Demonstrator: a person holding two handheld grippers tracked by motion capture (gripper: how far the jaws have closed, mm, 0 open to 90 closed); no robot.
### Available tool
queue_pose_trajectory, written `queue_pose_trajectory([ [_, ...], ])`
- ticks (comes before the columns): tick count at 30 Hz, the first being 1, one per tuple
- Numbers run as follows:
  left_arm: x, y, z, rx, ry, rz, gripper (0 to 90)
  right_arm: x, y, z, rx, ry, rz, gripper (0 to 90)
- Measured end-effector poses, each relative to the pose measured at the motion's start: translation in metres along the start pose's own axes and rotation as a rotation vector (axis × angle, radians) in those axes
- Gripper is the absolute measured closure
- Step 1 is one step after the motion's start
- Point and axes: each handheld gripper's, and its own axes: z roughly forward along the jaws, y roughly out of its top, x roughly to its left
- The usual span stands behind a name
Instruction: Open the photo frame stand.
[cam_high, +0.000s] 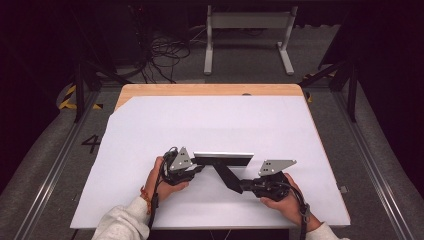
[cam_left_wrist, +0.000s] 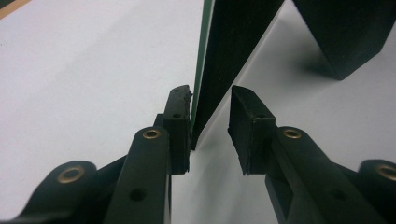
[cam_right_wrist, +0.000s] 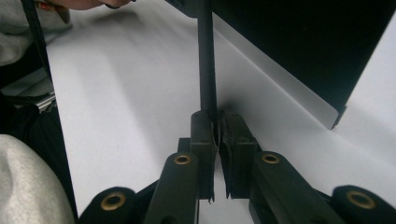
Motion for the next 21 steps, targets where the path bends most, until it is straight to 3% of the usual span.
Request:
queue_pose_trajectory([
  [9,0.004,0.000,-0.014,-0.022,-0.007,-0.009,67.9,0.010,0.006,-0.008,-0.016,-0.088,-0.101,82.2],
  [21,0.005,0.000,-0.031,-0.062,-0.024,-0.028,66.6,0.007,0.009,-0.025,-0.124,-0.157,-0.091,87.5],
])
